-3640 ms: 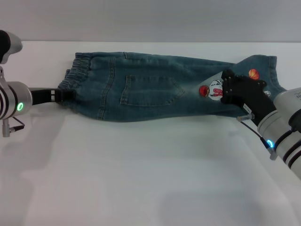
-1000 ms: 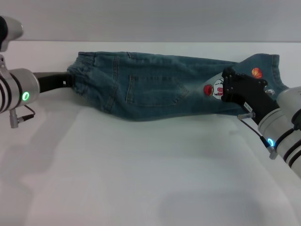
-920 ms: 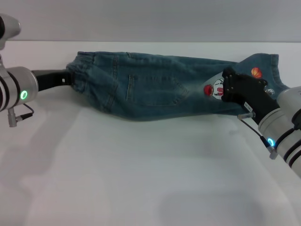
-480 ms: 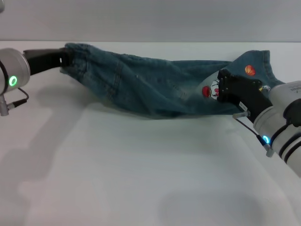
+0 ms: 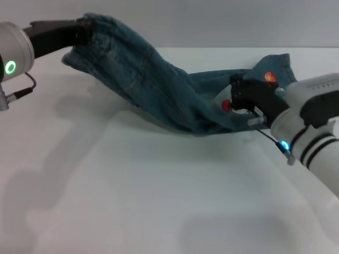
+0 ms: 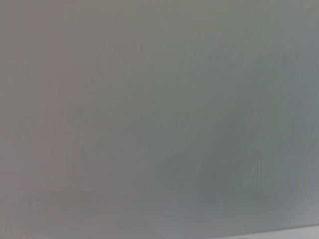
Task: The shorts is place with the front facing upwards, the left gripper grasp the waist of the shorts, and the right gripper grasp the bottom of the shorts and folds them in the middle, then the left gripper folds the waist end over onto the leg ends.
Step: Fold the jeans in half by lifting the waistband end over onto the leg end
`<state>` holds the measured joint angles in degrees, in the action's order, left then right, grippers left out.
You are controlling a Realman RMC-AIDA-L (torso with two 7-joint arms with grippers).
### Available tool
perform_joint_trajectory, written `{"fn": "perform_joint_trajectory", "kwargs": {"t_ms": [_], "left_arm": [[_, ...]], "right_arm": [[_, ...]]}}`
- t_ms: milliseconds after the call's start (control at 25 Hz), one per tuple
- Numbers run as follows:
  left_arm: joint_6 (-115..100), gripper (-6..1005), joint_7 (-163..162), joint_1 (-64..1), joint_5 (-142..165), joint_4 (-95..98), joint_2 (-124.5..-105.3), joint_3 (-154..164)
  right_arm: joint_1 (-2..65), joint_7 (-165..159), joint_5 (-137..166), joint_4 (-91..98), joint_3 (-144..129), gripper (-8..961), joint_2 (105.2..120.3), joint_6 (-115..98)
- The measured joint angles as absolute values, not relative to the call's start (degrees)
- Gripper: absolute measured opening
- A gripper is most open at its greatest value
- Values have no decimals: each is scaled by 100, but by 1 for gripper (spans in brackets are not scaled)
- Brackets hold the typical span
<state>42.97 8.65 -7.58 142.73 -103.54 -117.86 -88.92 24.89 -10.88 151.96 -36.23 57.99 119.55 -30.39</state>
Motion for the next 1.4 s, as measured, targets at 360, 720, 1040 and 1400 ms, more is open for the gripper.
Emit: {"fn": "perform_joint_trajectory", "kwargs": {"t_ms": [360,720,1040,1400], "left_arm": [[4349,48,894,-777,14124,-10734,-11788,-8750],[4363,48,896,-836,14124,-10860,-11788,-8727],[4339,48,897,-853,14124,-10889,-11786,-8729],[4322,49,903,-892,14125,-10841,-11785,-8738]], "right_arm": [[3049,-1587,15196,-3377,5581,-2,11963,-2688],[3376,-2128,15196,-3421,4990,-2,11967,-2610],[3619,-2422,15196,-3554,4616,-2,11969,-2609],[3748,-2568,15208,-3879,4028,-2,11975,-2621]]}}
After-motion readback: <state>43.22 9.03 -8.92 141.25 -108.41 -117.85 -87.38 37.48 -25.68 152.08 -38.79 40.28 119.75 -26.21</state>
